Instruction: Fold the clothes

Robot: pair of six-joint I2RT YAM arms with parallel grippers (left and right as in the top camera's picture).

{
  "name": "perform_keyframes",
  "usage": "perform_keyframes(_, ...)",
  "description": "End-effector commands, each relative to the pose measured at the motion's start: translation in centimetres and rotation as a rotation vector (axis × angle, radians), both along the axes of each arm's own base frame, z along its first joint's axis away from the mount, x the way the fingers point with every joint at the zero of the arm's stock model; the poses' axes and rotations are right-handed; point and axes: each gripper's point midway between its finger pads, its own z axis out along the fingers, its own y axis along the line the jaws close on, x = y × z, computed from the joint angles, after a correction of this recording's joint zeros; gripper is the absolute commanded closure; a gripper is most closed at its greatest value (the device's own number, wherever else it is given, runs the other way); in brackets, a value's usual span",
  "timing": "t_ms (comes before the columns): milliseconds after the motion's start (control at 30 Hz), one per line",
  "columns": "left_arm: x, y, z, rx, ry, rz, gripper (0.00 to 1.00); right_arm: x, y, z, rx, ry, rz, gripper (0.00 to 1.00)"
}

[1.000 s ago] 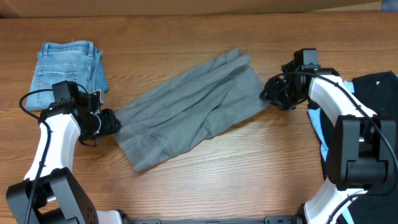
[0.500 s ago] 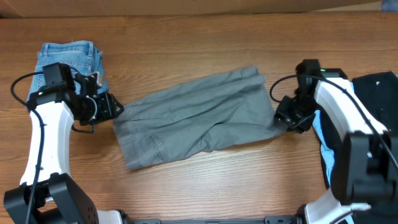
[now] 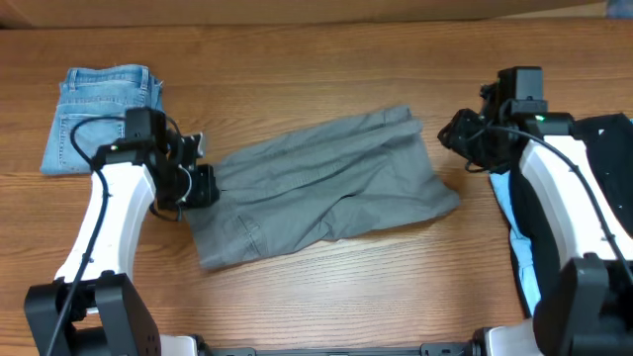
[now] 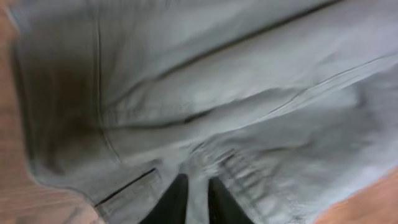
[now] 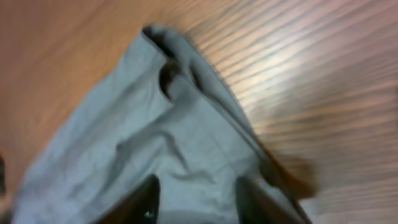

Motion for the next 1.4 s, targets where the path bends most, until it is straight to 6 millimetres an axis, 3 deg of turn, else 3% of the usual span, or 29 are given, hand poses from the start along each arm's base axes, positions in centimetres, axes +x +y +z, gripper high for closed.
perform_keyframes(0,-1.5,0.4,-2.1,0.027,0.05,0.023,0.89,-0.2,2.2,-3.0,0.072,0.095,0.009,0.81)
perform_keyframes(133,-1.3,0.4,-2.8,0.028,0.031,0.023,0.9,0.8,5.8,-5.0,0.204,0.13,0.035,0.87)
perform_keyframes(200,-0.7,0.5,-2.7,0.03,0.005,0.024,0.89,2.4,8.3,-5.2,0.275,0.07,0.087,0.87)
perform_keyframes(300,0.0,0.5,-2.6,0.028,-0.023,0.025,0.88,5.2,10.3,-6.0,0.306,0.001,0.045,0.89)
perform_keyframes(467,0.5,0.5,-2.5,0.025,-0.041,0.046,0.78,9.8,11.7,-7.0,0.377,-0.119,-0.055,0.93)
perform_keyframes(567,0.4,-0.1,-2.3,-0.011,-0.039,0.038,0.74,10.3,12.1,-6.7,0.413,-0.144,-0.041,0.96)
perform_keyframes(633,0.3,-1.4,-1.9,-0.078,-0.051,-0.009,0.72,10.1,12.3,-5.5,0.41,-0.194,0.076,0.95)
perform_keyframes(767,0.4,-3.7,-0.8,-0.205,-0.113,-0.134,0.69,9.0,10.4,-2.8,0.337,-0.214,0.188,0.87)
perform_keyframes(900,0.7,-5.4,0.3,-0.29,-0.171,-0.213,0.69,7.2,9.2,1.7,0.255,-0.277,0.301,0.73)
perform_keyframes(1033,1.1,-6.5,0.5,-0.289,-0.211,-0.271,0.78,4.1,8.8,4.6,0.244,-0.237,0.316,0.61)
perform_keyframes(1133,1.3,-6.7,-0.1,-0.227,-0.215,-0.299,0.83,1.0,8.8,3.5,0.237,-0.098,0.304,0.62)
perform_keyframes(1200,1.5,-6.7,-0.4,-0.186,-0.218,-0.314,0.86,-1.2,8.5,1.6,0.21,0.023,0.288,0.67)
perform_keyframes(1300,1.6,-6.4,-1.1,-0.127,-0.201,-0.307,0.87,-5.0,6.9,-2.2,0.112,0.223,0.251,0.67)
perform_keyframes(1367,1.5,-5.8,-1.6,-0.093,-0.176,-0.281,0.87,-7.1,5.6,-4.0,0.053,0.324,0.228,0.49)
